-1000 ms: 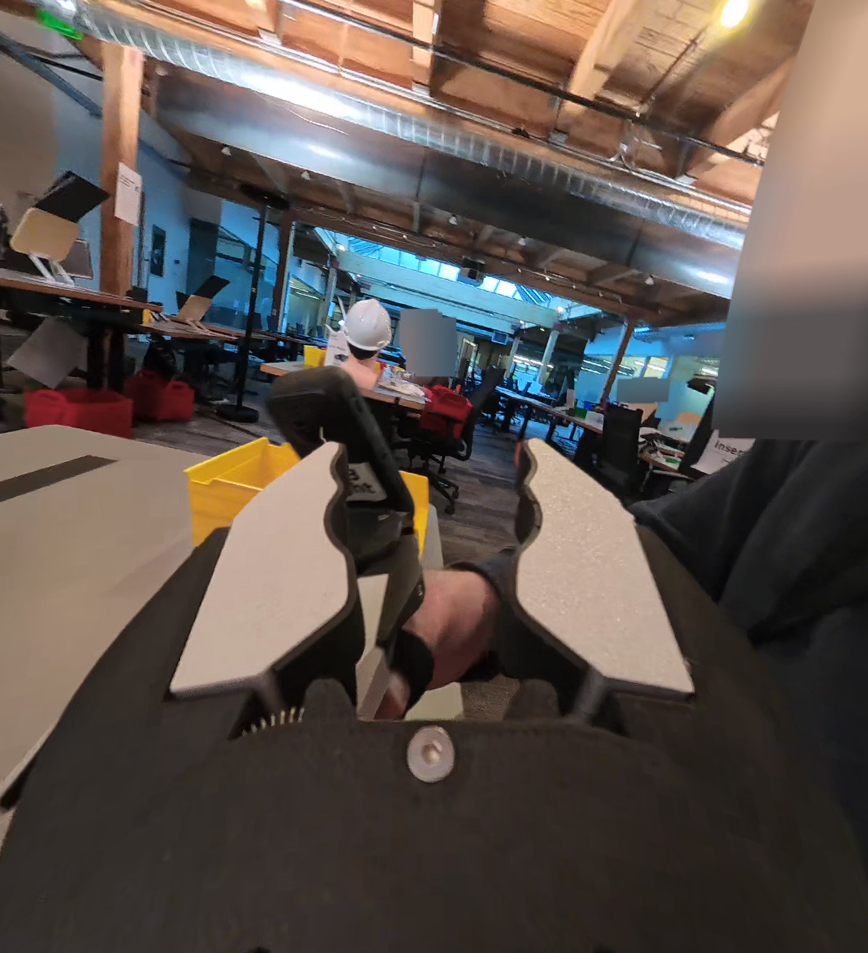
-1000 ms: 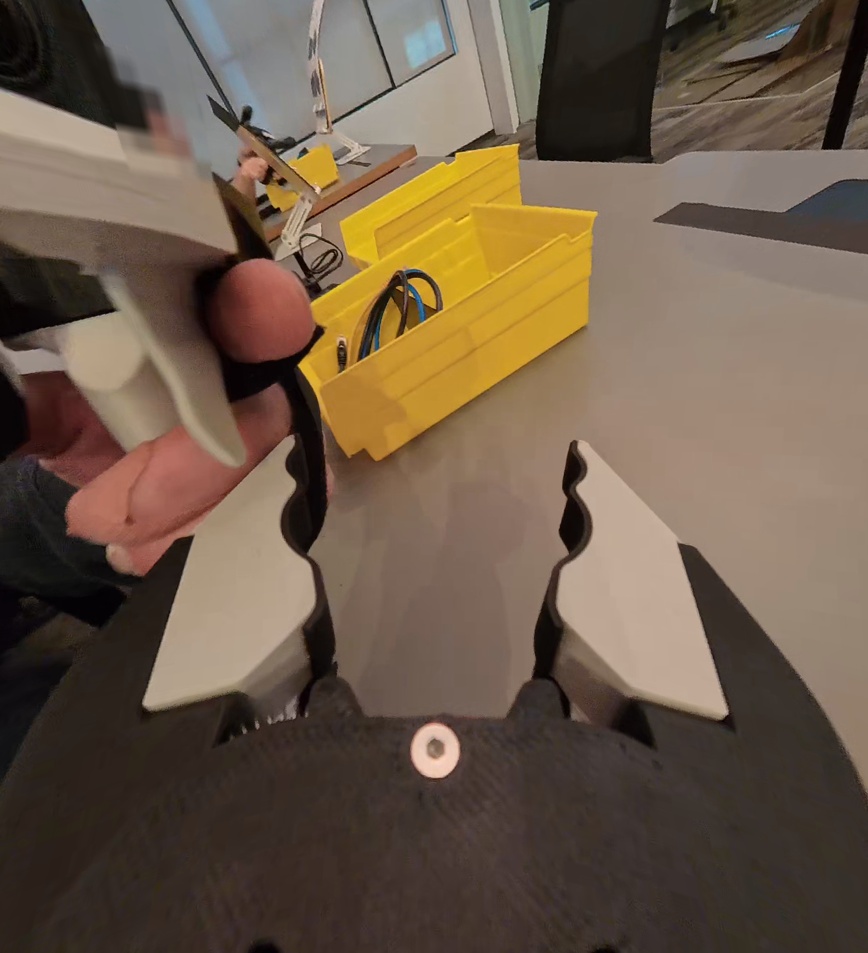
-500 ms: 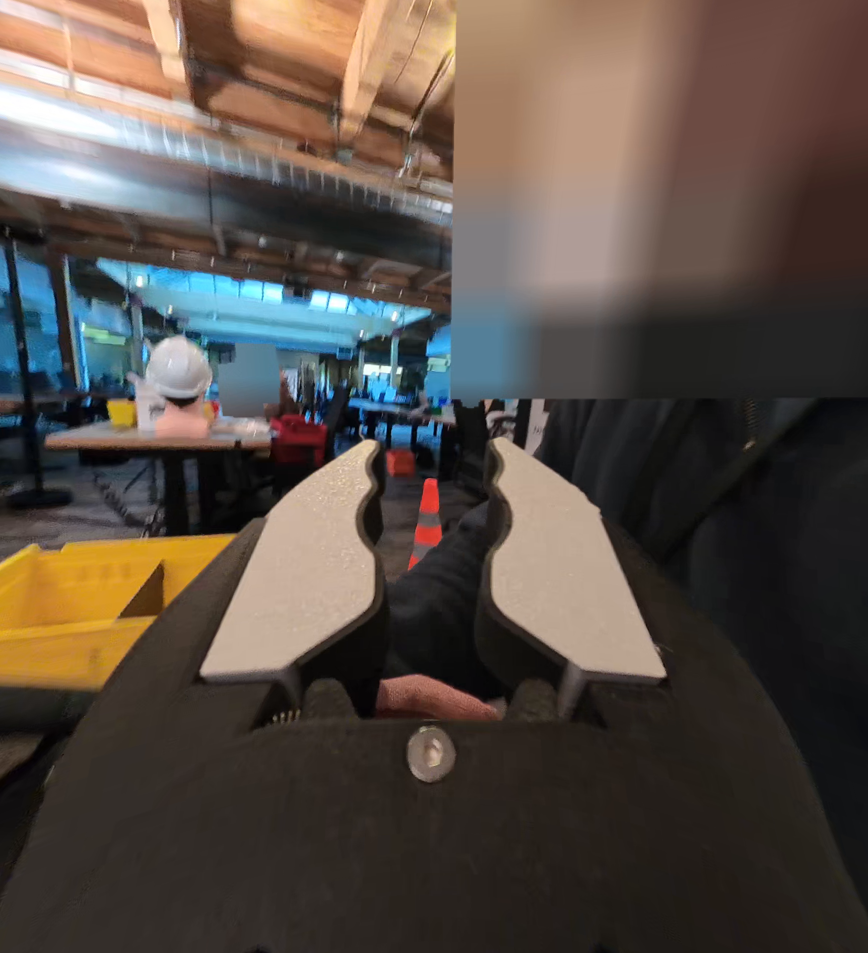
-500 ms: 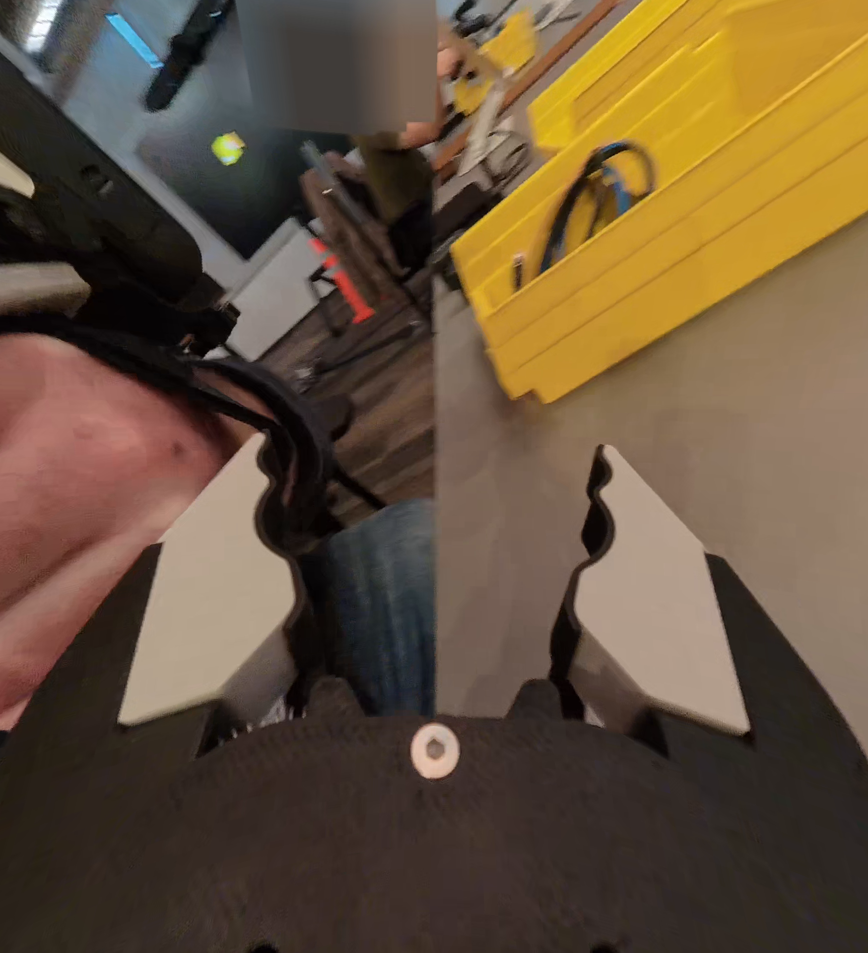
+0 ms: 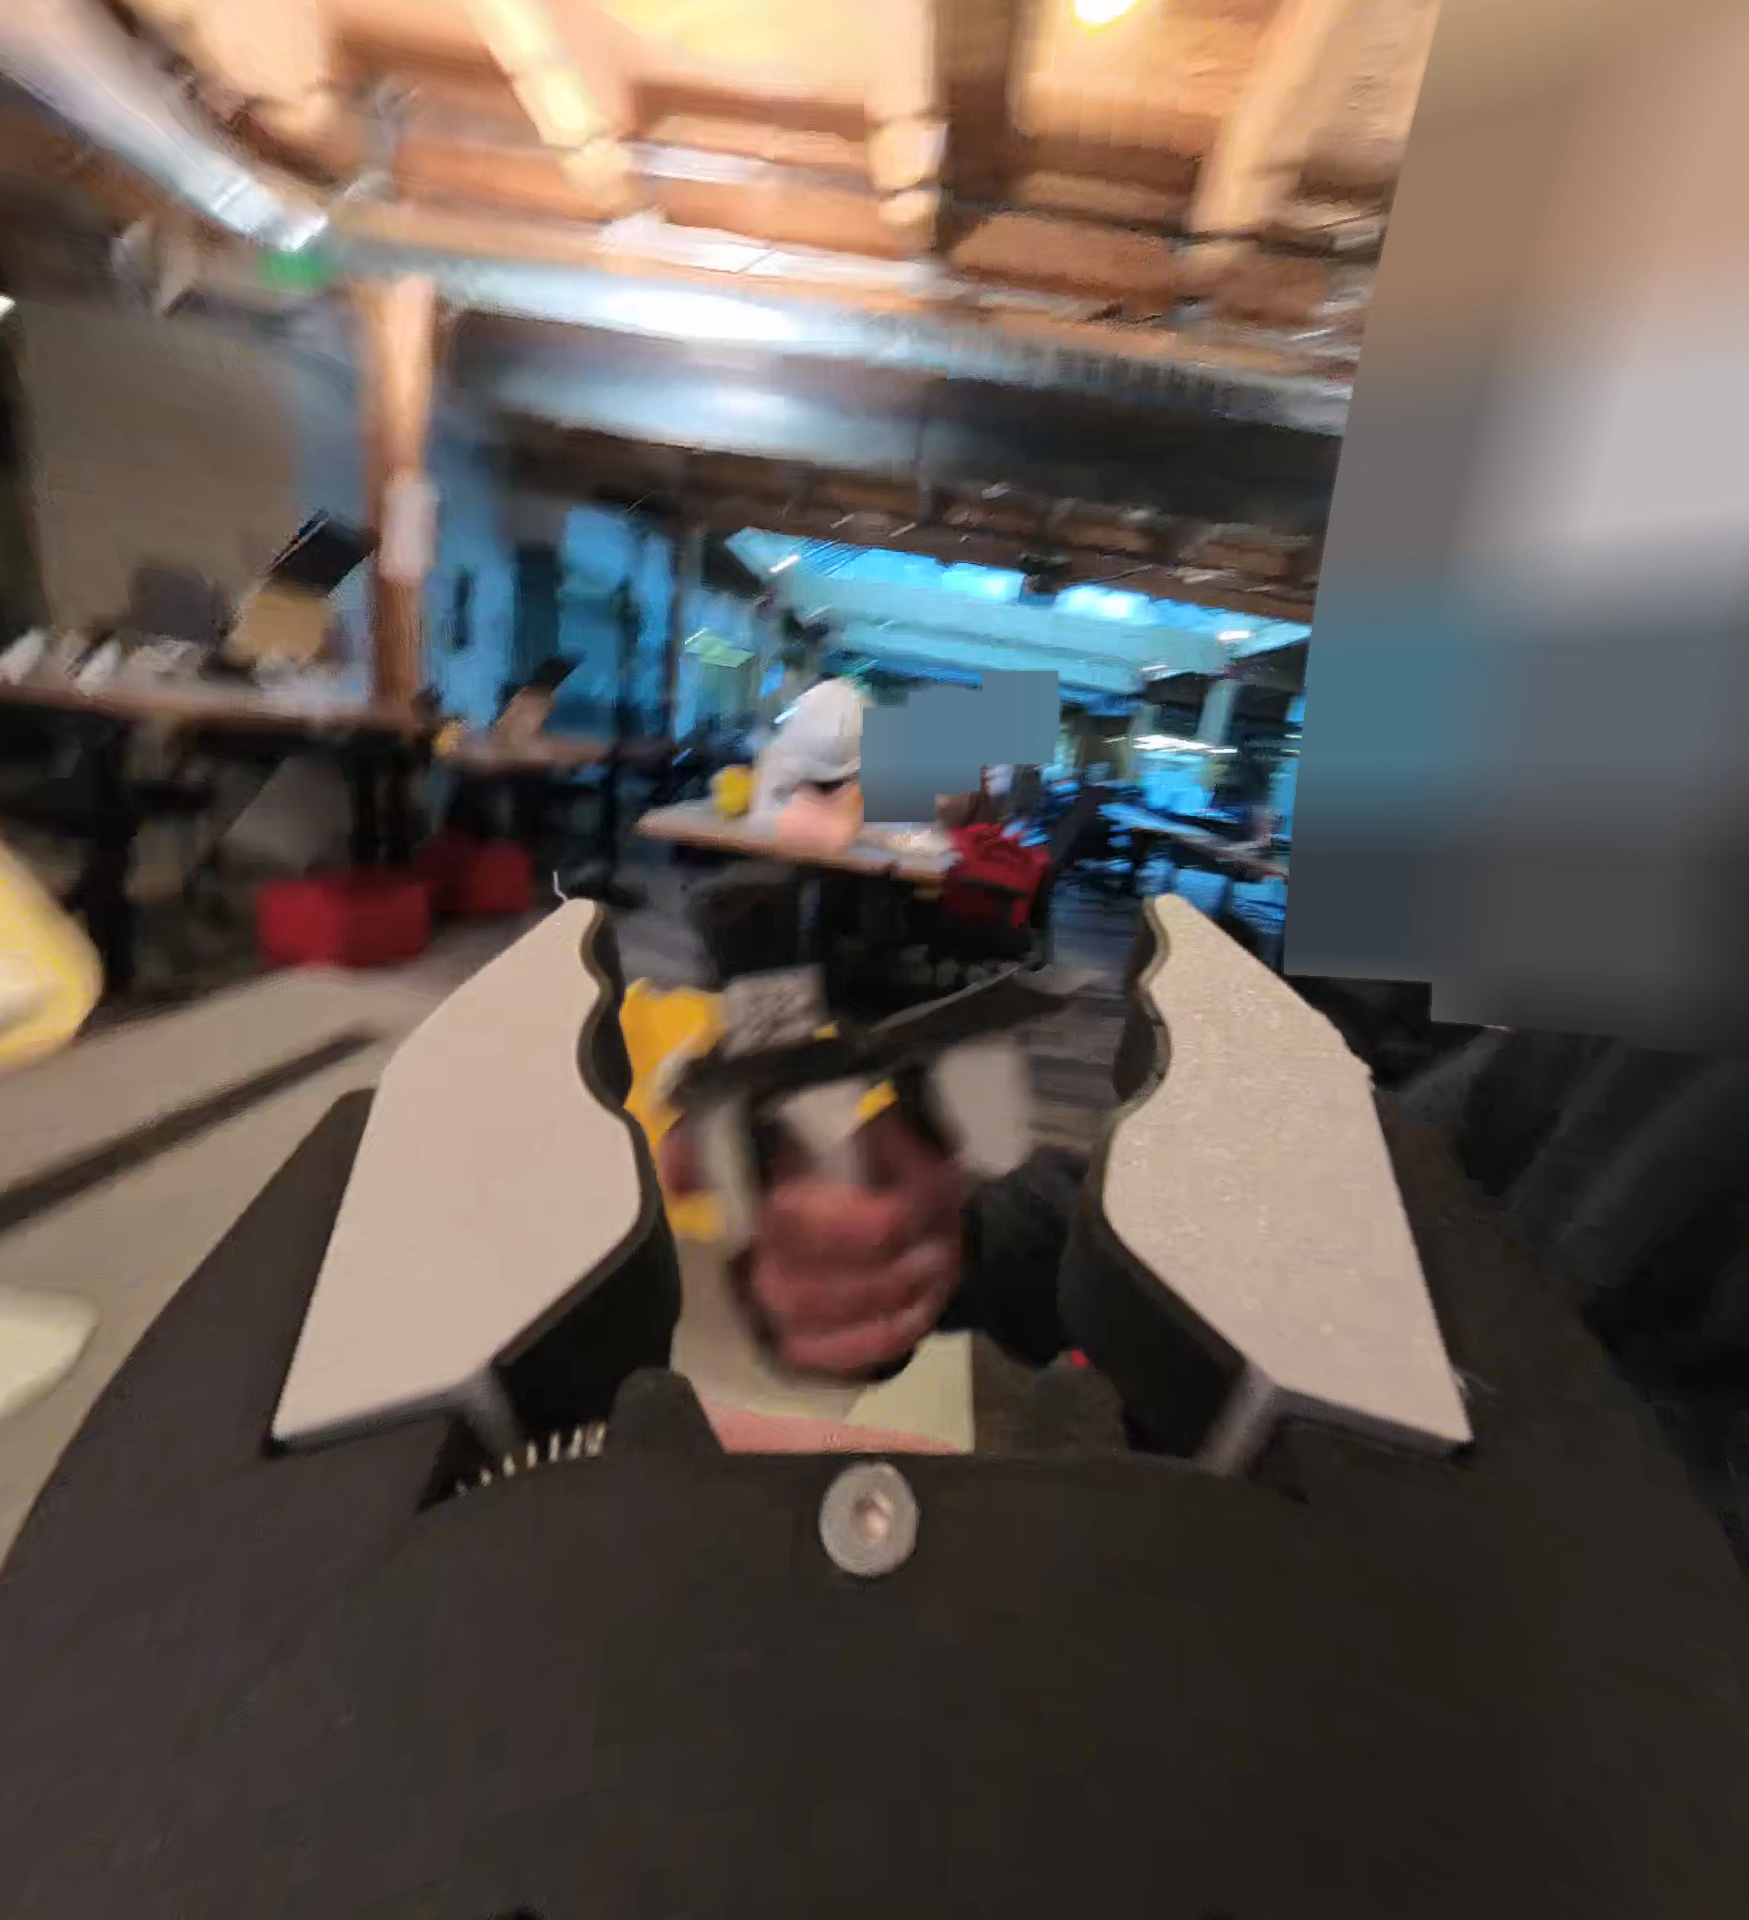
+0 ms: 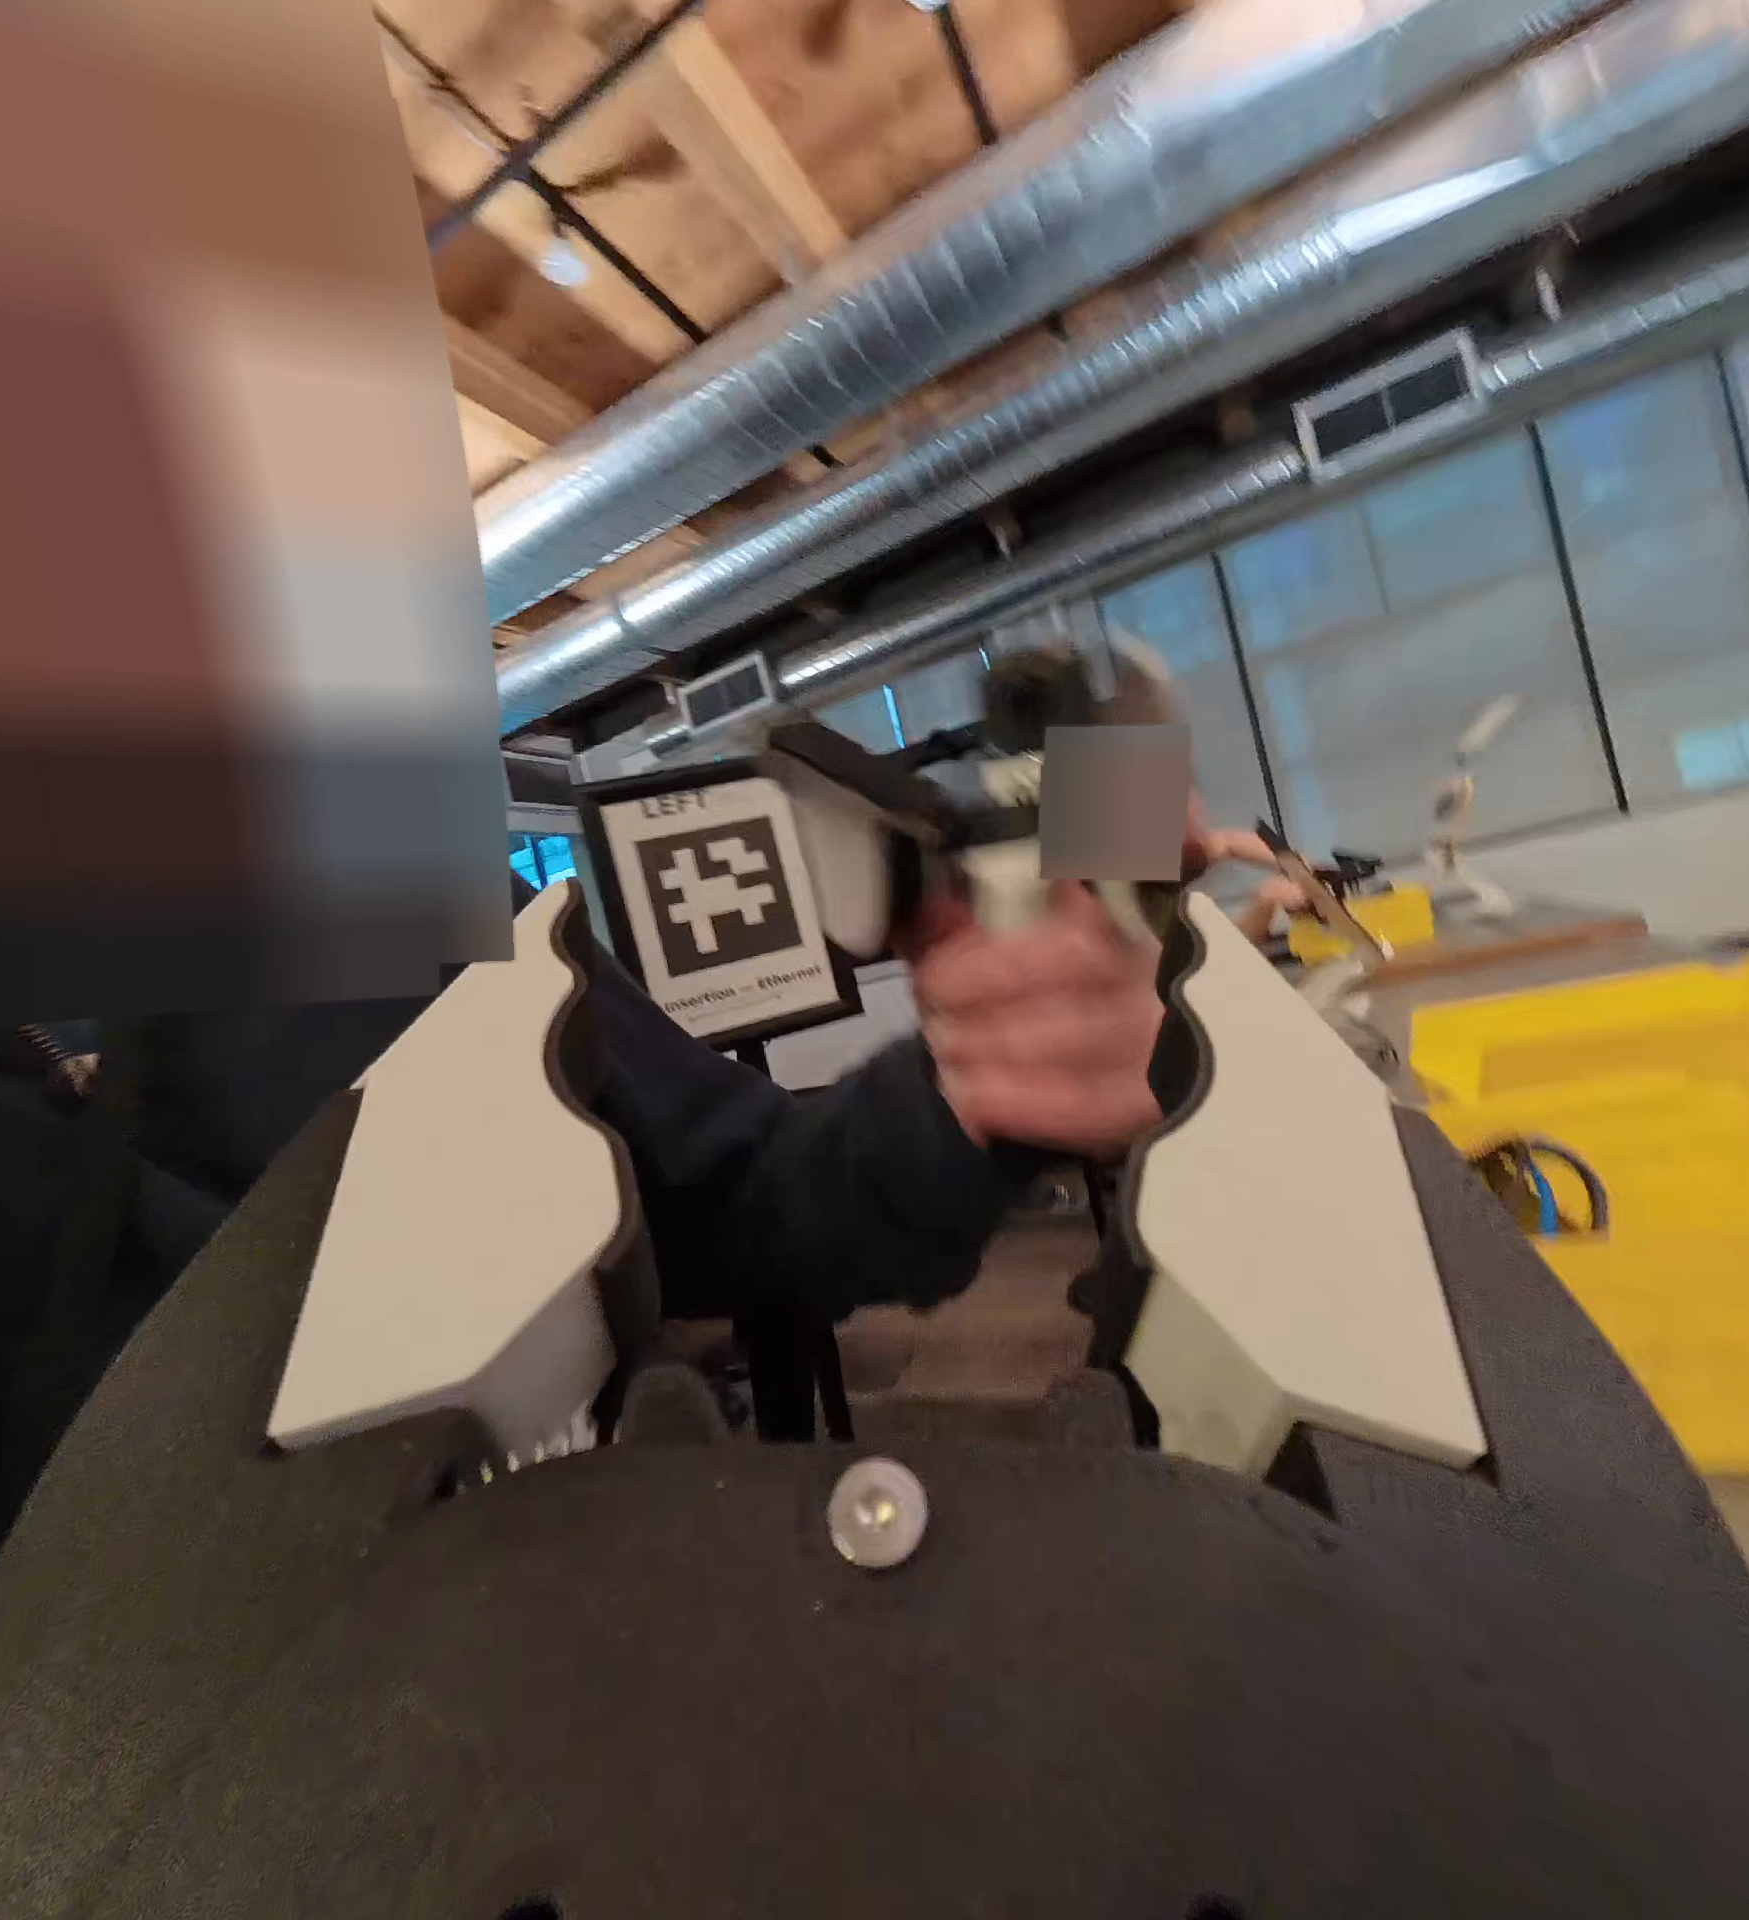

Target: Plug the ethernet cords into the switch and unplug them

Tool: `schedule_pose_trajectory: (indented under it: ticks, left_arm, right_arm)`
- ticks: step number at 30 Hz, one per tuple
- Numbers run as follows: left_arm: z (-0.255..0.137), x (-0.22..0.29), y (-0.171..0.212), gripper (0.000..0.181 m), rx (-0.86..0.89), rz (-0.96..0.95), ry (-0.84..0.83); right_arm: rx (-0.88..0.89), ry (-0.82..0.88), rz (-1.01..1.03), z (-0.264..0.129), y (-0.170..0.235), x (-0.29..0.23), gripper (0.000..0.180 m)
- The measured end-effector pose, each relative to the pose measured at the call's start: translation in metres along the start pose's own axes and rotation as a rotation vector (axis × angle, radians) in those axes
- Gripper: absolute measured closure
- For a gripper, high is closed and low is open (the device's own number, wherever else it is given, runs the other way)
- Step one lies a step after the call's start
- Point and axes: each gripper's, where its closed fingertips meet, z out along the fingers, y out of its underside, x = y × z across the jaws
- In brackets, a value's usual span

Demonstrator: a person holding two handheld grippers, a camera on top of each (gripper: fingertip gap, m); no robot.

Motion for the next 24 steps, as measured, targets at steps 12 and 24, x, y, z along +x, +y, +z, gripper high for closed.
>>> schedule_pose_trajectory:
  ticks: [12,24]
  left_arm:
    - [0.029,-0.048,0.143,0.098,-0.243,-0.242,-0.193]
    - [0.049,0.028,0.255,0.129,-0.67,-0.181,0.057]
  right_arm:
    - [-0.038,-0.274,-0.079,0.047,0.009,-0.07,0.084]
    - [-0.327,-0.535,-0.237,0.137,0.097,-0.156,0.087]
